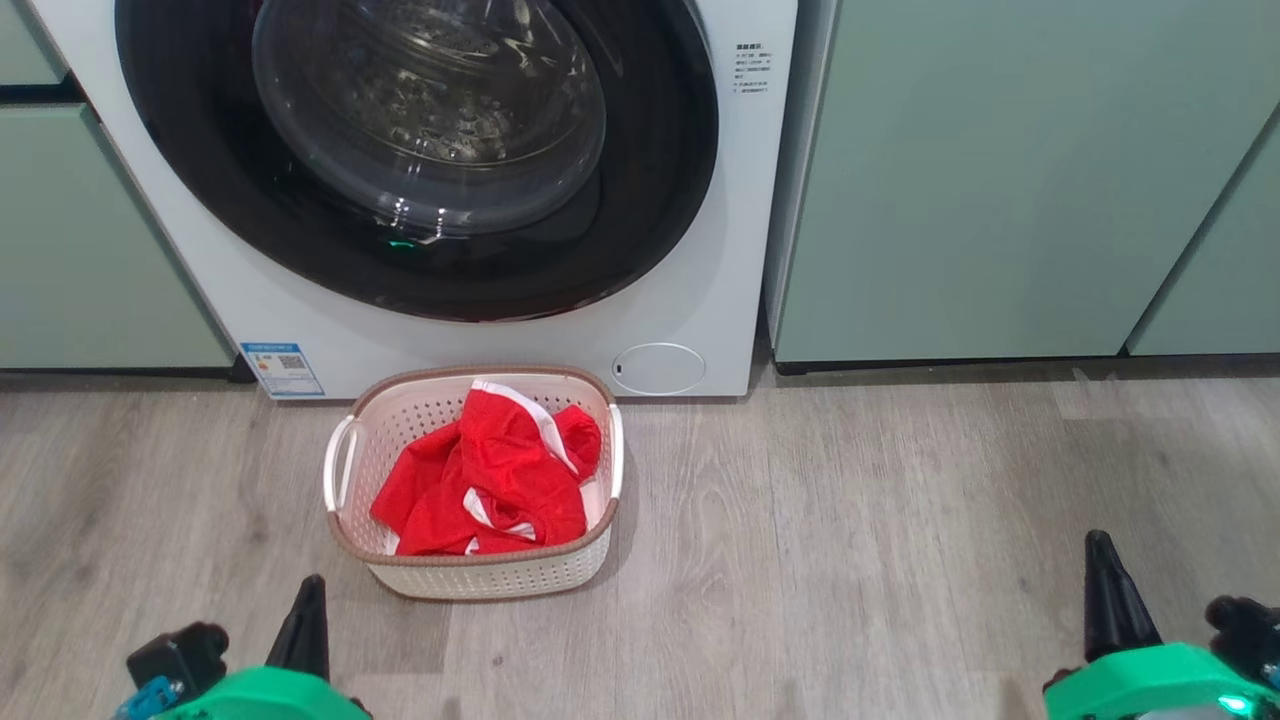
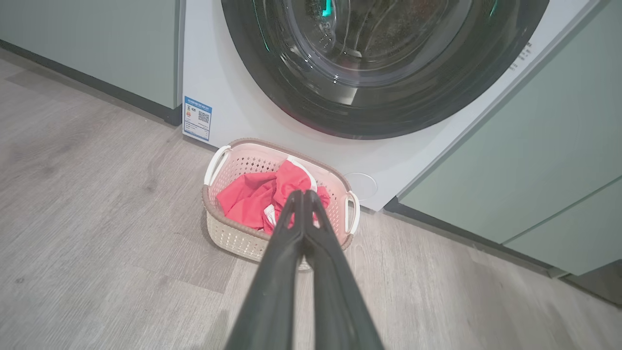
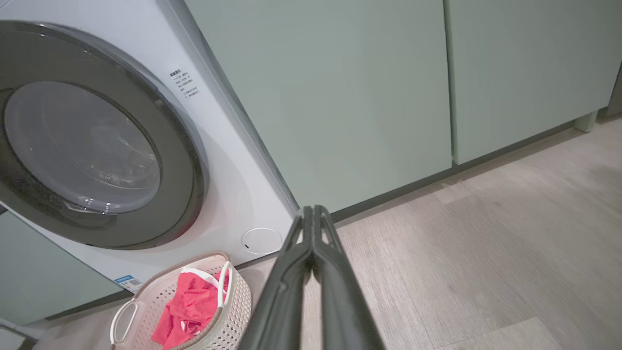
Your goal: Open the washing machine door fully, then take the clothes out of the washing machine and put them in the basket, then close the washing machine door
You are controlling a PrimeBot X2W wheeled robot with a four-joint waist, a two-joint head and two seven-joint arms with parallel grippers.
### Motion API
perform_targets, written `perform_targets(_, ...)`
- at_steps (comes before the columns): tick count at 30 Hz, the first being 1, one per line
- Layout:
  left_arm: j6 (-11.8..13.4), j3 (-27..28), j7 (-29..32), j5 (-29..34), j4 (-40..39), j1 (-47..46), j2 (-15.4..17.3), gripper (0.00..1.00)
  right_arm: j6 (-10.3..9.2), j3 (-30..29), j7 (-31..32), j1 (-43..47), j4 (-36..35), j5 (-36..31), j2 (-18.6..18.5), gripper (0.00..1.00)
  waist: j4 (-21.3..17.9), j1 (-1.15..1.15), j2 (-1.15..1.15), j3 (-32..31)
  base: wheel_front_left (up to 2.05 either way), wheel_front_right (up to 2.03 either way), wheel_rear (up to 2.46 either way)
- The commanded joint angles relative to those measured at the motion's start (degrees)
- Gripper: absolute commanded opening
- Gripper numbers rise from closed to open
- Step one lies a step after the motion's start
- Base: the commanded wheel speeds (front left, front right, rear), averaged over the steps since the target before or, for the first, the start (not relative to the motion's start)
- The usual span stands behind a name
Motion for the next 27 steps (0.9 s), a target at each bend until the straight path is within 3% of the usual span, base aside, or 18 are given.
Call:
perform_targets(1,0.01,0.67,0.48,-1.87,-2.31,-3.28,0.31,0.00,-0.01,-0.33,0.41,-2.81,-2.26,2.07,-0.04,0.00,0.09,0.00,0.00,0.07,0.00,0.00,0.00)
perform_targets(27,0.02,1.47,4.83,-16.92,-5.57,-4.15,-0.58,0.00,-0.02,-1.21,4.77,-3.93,-3.37,18.18,0.14,0.00,1.12,0.00,0.00,0.91,0.00,0.00,0.00)
